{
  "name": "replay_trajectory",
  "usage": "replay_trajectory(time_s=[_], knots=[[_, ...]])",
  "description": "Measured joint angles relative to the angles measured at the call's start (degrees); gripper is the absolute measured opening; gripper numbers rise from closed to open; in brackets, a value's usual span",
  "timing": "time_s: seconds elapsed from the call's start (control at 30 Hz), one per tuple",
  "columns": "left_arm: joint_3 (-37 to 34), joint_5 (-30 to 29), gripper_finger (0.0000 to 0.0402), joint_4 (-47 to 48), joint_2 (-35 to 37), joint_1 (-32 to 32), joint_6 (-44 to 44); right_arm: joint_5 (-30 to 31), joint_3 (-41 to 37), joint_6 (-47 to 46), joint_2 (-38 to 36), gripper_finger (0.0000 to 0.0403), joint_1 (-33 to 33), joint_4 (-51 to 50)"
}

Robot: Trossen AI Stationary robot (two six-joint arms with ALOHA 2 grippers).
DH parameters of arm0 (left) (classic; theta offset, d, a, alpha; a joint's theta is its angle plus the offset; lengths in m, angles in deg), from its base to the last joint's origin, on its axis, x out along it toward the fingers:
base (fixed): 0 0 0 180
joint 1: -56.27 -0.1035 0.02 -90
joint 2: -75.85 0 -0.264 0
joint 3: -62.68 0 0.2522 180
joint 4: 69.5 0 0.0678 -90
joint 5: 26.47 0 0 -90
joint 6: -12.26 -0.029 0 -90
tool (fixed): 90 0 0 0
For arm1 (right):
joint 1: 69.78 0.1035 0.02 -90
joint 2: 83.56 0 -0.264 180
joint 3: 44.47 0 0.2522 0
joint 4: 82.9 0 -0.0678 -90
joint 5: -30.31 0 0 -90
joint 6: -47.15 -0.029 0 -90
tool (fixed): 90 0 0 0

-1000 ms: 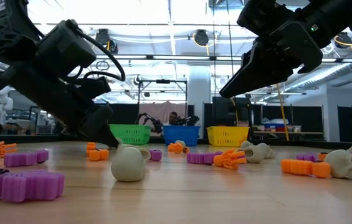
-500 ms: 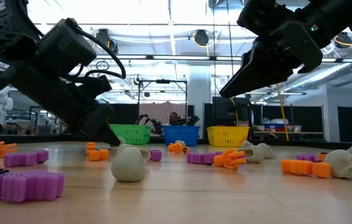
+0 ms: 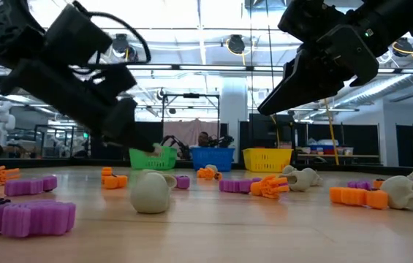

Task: Sort Halloween decoration
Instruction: Put the gray skull toy into the green bin

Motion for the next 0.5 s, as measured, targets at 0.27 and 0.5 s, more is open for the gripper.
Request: replay_trajectory(time_s=[0.27,0.5], knots=[[0.03,0.15,0.0062,1.31,4.31,0.01,-2.78,-0.04,0.00,-0.02,0.00,0.0164,0.00,-0.22],[0.03,0.59,0.0063,4.81,4.85,-0.30,-1.43,-0.11,0.00,-0.02,0.00,0.0164,0.00,-0.22]])
